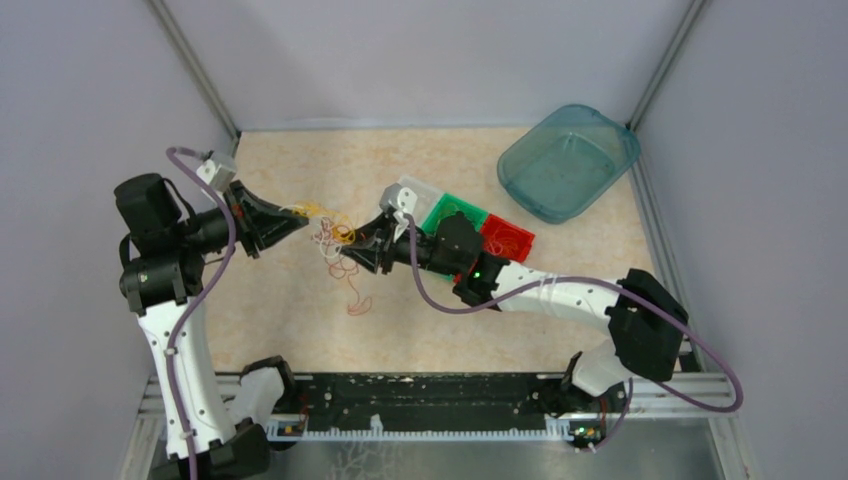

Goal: Untangle the cables
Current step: Untie the cable.

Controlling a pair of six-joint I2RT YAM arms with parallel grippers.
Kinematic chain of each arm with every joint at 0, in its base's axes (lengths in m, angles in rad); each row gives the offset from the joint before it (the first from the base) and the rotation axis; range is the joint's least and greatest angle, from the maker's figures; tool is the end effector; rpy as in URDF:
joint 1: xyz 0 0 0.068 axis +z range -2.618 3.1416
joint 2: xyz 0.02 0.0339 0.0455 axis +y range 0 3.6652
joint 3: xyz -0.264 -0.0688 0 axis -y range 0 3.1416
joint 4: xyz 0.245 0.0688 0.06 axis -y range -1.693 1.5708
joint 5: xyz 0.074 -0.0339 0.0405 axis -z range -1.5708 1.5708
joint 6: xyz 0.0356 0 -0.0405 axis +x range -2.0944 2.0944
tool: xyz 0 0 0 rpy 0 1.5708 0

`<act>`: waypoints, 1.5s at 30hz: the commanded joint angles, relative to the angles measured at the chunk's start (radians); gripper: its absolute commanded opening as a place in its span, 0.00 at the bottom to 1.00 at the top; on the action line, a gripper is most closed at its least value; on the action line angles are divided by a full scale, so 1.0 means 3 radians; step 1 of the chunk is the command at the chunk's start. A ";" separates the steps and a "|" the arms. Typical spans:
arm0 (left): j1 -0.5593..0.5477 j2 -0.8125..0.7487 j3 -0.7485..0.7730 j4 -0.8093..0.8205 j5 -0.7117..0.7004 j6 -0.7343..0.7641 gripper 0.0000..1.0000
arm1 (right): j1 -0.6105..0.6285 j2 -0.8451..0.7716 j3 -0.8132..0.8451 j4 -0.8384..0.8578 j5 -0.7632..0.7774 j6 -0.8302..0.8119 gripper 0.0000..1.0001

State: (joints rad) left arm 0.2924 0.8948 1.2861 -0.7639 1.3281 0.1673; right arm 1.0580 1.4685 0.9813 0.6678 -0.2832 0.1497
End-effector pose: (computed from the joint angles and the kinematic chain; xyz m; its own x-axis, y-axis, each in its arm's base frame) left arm 0.1395 0.0059 0.4383 -0.2111 -0.0218 -0.9772 0.8434 0.5013 -0.1933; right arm 0.1601 0.3047 0.3339 -0.0578 0.1893 -0.9802 -0.9738 0.2056 0.0971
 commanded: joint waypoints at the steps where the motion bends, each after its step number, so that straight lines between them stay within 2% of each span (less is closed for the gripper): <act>1: -0.0001 -0.0030 0.0044 0.0077 0.0047 -0.0041 0.00 | 0.0029 0.0029 0.0008 0.0437 0.0205 0.0029 0.28; 4: -0.0003 -0.0032 0.0045 0.0095 0.0061 -0.0063 0.00 | 0.0028 0.0043 -0.0065 0.0483 0.0302 0.0042 0.21; 6: -0.0004 -0.0036 0.0039 0.0117 0.0063 -0.0098 0.00 | 0.0032 0.0059 -0.0101 0.0512 0.0342 0.0047 0.14; 8: -0.0003 -0.0037 0.0047 0.0131 0.0043 -0.0105 0.00 | 0.0032 0.0054 -0.0135 0.0525 0.0374 0.0058 0.02; 9: -0.0002 -0.0033 0.0054 0.0134 0.0020 -0.0110 0.00 | 0.0029 0.0035 -0.0162 0.0526 0.0395 0.0058 0.00; 20: -0.0003 -0.0044 0.0041 0.0424 -0.0409 -0.0229 0.00 | 0.0027 -0.0706 -0.0936 0.0592 0.0868 0.0007 0.00; 28: -0.0003 -0.0163 -0.0044 0.0801 -0.1556 -0.0303 0.00 | 0.0014 -0.1566 -0.1597 0.0255 0.1304 -0.0019 0.00; 37: -0.0003 -0.0267 -0.0207 0.1180 -0.2681 -0.0292 0.00 | -0.0024 -0.2908 -0.2045 -0.0638 0.1773 0.0104 0.00; 45: -0.0002 -0.0333 -0.0399 0.1451 -0.3126 -0.0245 0.00 | -0.0028 -0.3881 -0.2021 -0.1588 0.2227 0.0069 0.00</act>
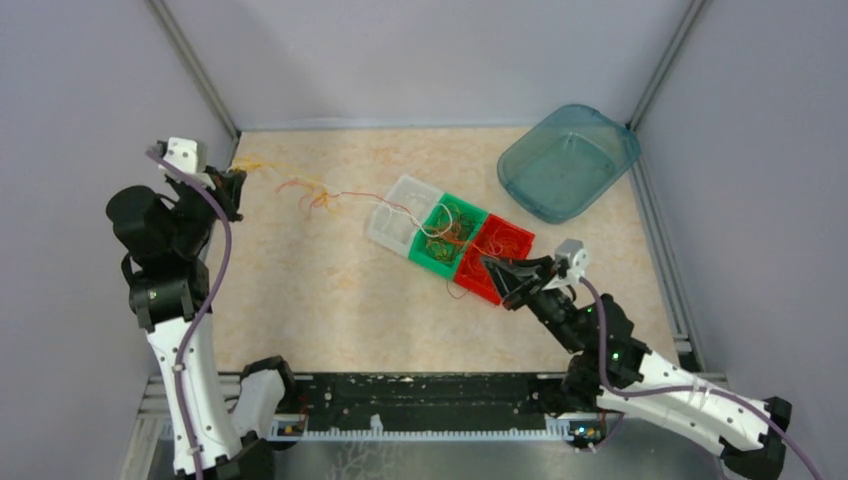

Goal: Untangle the cables
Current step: Untie the cable.

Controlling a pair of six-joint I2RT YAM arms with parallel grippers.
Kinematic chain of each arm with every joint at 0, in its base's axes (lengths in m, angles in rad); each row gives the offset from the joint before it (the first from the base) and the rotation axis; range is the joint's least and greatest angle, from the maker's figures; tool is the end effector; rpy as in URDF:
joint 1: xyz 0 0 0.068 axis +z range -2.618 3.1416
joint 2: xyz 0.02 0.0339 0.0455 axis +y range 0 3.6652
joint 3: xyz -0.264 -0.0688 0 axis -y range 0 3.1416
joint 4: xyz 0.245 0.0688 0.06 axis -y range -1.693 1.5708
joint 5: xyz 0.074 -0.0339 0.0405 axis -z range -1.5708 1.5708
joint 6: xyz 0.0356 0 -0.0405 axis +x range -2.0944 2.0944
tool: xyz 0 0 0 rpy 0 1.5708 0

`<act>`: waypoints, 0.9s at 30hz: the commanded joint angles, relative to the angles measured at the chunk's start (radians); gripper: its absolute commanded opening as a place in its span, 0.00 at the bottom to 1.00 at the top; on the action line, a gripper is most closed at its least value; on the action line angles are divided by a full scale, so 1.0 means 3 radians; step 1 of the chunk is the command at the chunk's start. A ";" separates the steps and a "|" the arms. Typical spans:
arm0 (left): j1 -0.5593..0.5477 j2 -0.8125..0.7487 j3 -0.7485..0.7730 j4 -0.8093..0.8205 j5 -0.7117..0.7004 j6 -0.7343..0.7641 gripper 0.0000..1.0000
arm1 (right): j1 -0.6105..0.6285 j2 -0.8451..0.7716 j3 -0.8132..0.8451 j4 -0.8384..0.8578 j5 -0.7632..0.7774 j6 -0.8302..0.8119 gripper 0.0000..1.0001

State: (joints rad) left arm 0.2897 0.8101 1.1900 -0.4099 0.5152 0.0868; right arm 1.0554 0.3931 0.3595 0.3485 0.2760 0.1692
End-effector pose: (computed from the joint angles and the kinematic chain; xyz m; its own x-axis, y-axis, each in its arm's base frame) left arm 0.1470 0.0255 0.4482 -0.0093 0.0760 -0.9971 0.2250 0.9717 0.0719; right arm 0.0705 0.1048 0.2999 0.0310 0.3835 -0.9230 -0.7250 0.6443 0.2433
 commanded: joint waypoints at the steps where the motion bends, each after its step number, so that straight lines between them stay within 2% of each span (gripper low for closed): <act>1: 0.0006 -0.0061 -0.0114 0.0301 -0.0499 0.0043 0.00 | -0.0020 -0.0380 0.0085 -0.0608 0.0427 -0.0019 0.00; 12: 0.0006 -0.0121 -0.0659 0.0653 -0.1037 0.0373 0.00 | -0.0020 -0.0914 0.0625 -0.0860 0.0821 -0.0257 0.00; 22: 0.0018 0.0160 -0.1360 0.1197 -0.1516 0.0845 0.00 | -0.0015 -0.1164 0.1204 -0.1056 0.1022 -0.0493 0.00; 24: 0.0047 0.0270 -0.1432 0.1274 -0.1563 0.0901 0.00 | 0.0001 -0.1203 0.1304 -0.1076 0.1038 -0.0528 0.00; 27: 0.0062 0.0386 -0.1478 0.1186 -0.1355 0.0915 0.00 | 0.0037 -0.1171 0.1442 -0.1154 0.1026 -0.0561 0.00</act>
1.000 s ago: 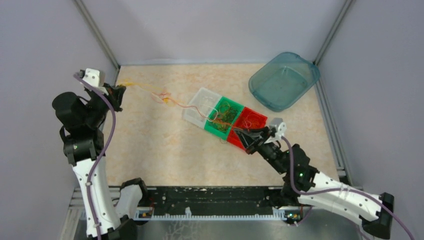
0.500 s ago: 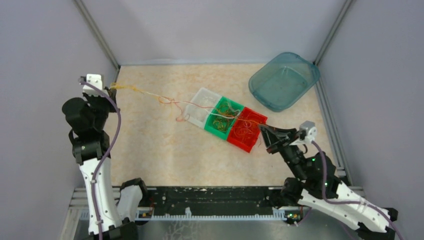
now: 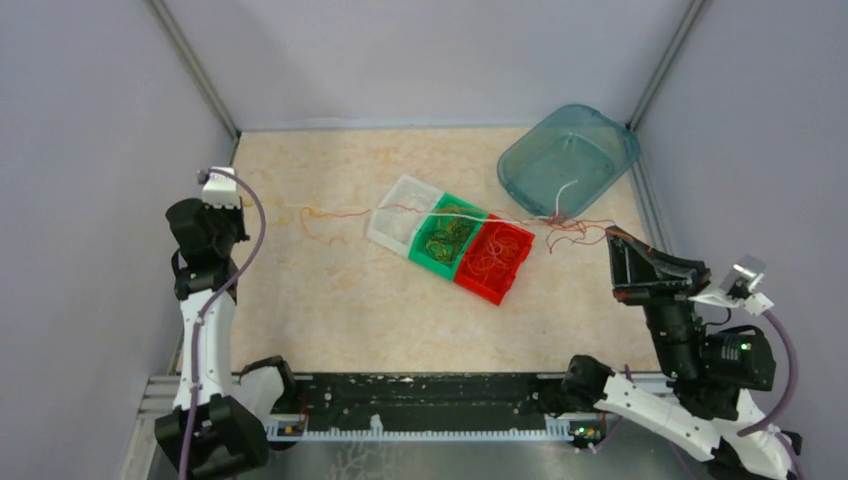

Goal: Untangle the cables
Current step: Untie the cable.

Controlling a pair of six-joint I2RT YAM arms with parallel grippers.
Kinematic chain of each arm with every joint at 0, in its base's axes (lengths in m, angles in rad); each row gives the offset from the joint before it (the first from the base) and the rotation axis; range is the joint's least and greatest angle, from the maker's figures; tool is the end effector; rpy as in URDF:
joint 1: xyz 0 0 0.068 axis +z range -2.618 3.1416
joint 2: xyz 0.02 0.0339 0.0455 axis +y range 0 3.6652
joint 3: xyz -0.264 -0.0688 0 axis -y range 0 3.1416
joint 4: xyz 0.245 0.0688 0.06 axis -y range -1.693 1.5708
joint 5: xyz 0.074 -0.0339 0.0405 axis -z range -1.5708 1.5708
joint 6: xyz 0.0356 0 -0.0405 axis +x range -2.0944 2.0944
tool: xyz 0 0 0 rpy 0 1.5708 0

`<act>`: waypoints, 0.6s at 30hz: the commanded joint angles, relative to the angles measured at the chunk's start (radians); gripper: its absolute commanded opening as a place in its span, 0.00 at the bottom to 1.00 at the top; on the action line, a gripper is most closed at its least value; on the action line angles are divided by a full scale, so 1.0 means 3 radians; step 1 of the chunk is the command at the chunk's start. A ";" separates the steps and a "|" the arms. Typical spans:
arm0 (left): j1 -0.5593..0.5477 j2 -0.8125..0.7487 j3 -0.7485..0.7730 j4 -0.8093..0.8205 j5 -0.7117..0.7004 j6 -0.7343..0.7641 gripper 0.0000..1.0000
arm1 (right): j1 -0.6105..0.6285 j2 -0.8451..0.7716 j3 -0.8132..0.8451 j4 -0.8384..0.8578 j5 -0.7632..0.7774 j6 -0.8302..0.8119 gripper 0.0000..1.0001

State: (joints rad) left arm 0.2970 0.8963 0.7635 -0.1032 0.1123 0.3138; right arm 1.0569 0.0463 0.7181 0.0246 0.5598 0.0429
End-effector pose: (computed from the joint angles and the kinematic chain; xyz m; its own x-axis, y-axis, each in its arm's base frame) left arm 0.2041 0.0583 0.3211 -0.2703 0.2381 -0.9329 -0.1085 0.9552 0.2752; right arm 0.0118 -0.0175 0.3920 0.2920 0.5912 -0.7518 -0.5507 0.7466 0.3732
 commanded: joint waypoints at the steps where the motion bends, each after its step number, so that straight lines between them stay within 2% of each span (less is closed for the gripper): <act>1: 0.0044 0.0120 -0.0066 0.0153 0.0017 0.0130 0.00 | 0.0039 0.0003 0.0294 -0.0105 0.0088 -0.0159 0.00; 5: 0.0040 0.0208 -0.0278 0.0344 -0.0109 0.0287 0.00 | 0.0055 0.0015 0.0481 -0.0088 0.0122 -0.0212 0.00; 7: 0.0043 0.0284 -0.0323 0.0242 -0.0007 0.0422 0.00 | 0.0070 0.0029 0.0557 -0.0076 0.0091 -0.0222 0.00; 9: 0.0043 0.0327 -0.0337 -0.0020 0.0348 0.0483 0.00 | 0.0089 0.0086 0.0617 -0.0113 0.0034 -0.0173 0.00; 13: 0.0032 0.0323 -0.0375 -0.0810 0.1535 0.0878 0.00 | 0.0104 0.0461 0.0630 -0.0288 -0.0191 -0.0001 0.00; 15: 0.0025 0.0338 -0.0359 -0.1136 0.1894 0.1072 0.09 | 0.0102 0.0709 0.0643 -0.0335 -0.0401 0.0115 0.00; 18: 0.0024 0.0319 -0.0306 -0.1498 0.1998 0.1429 0.24 | 0.0104 0.1068 0.0660 -0.0271 -0.0765 0.0292 0.00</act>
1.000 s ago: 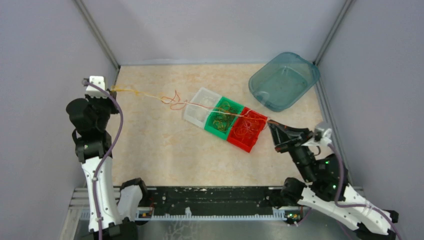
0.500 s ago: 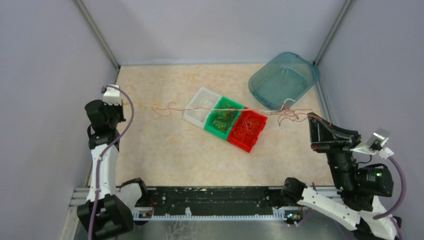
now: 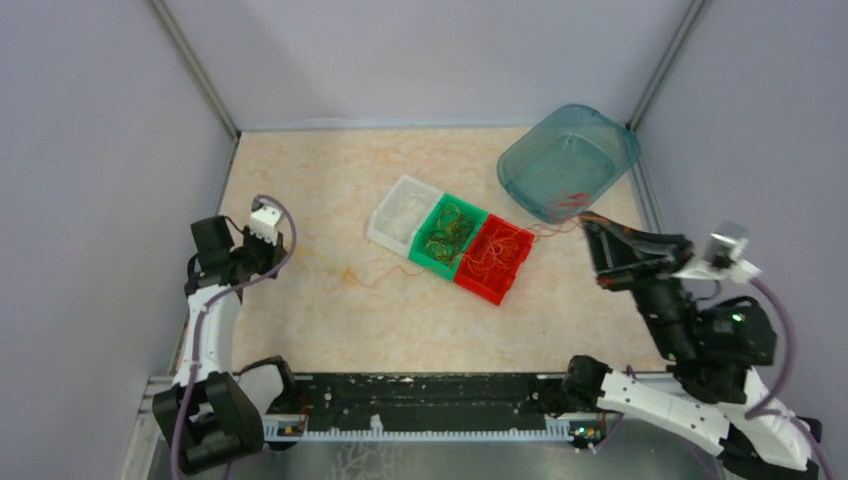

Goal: Untangle the cables
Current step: Untie the cable.

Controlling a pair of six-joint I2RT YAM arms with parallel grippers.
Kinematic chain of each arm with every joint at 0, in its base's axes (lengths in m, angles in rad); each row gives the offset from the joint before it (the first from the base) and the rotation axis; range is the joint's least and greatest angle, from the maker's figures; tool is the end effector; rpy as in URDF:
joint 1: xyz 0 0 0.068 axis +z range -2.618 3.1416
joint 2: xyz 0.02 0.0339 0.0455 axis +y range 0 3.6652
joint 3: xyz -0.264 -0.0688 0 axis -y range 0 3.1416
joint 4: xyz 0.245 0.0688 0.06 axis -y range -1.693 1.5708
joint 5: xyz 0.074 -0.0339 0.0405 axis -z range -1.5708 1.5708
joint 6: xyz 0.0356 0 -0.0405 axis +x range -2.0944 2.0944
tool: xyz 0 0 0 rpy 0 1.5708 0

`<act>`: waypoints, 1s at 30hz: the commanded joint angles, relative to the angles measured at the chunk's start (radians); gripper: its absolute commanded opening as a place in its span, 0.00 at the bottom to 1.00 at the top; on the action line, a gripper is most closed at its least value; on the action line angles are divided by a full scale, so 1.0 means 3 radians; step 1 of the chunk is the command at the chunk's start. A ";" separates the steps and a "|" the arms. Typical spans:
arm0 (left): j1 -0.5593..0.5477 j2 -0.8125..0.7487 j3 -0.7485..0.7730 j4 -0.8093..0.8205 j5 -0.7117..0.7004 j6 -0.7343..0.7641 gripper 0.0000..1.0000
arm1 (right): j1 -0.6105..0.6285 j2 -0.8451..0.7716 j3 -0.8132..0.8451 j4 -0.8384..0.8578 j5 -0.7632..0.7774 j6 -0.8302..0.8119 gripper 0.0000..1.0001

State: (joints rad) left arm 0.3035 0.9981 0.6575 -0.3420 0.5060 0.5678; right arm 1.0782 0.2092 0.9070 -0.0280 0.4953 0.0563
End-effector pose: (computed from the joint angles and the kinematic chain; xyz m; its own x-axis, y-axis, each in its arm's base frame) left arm 0.2051 0.0461 0.2438 -0.4551 0.3504 -0.8186 0.4059 0.8999 0.1595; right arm 0.0118 -0.0137 0.4371 0.2594 0.5880 -0.7661 -0.6146 0.7124 0.3387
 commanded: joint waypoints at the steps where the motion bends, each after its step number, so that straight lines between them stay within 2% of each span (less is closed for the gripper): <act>1: 0.0001 -0.0040 0.0063 -0.0797 0.0711 0.0684 0.32 | 0.0031 0.0638 0.0042 -0.0071 -0.0652 0.0302 0.00; 3: 0.0004 -0.0090 0.0094 -0.0988 0.0772 0.0851 0.42 | 0.0028 0.0887 0.0061 -0.0003 -0.0846 0.0375 0.00; 4: 0.0004 -0.0120 0.0119 -0.1061 0.0808 0.0885 0.49 | 0.0031 0.0971 0.0062 0.0051 -0.0882 0.0401 0.00; 6: 0.0001 -0.0172 0.0187 -0.1211 0.0910 0.0951 0.71 | 0.0031 0.1127 0.0048 0.0185 -0.1009 0.0436 0.00; 9: 0.0001 -0.0213 0.0357 -0.1395 0.1099 0.0969 0.96 | 0.0031 0.1359 0.0066 0.0386 -0.1171 0.0485 0.00; 10: 0.0005 -0.0208 0.0461 -0.1501 0.1184 0.0985 0.99 | 0.0032 0.1445 0.0083 0.0429 -0.1234 0.0498 0.00; 17: 0.0002 0.0036 0.1510 -0.2629 0.2348 0.1271 1.00 | 0.0031 0.1940 0.0105 0.0806 -0.1529 0.0528 0.00; 21: -0.0130 0.0114 0.2001 -0.2939 0.2993 0.1189 0.99 | 0.0031 0.2226 0.0063 0.1083 -0.1687 0.0536 0.00; 24: -0.0318 0.0054 0.2091 -0.2581 0.3233 0.0541 0.99 | 0.0031 0.2507 0.0074 0.1307 -0.1916 0.0588 0.00; 28: -0.0777 -0.0214 0.1777 -0.1052 0.3222 -0.0922 0.98 | 0.0031 0.2832 0.0139 0.1540 -0.2192 0.0676 0.00; 30: -0.1009 -0.0318 0.1586 -0.0456 0.3122 -0.1431 0.96 | 0.0031 0.2954 0.0167 0.1690 -0.2291 0.0734 0.00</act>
State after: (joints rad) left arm 0.0982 0.9619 1.2106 -0.8722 1.3911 0.5335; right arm 1.0798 1.0492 0.9043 0.3191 -0.0895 0.2348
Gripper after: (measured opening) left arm 0.974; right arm 0.007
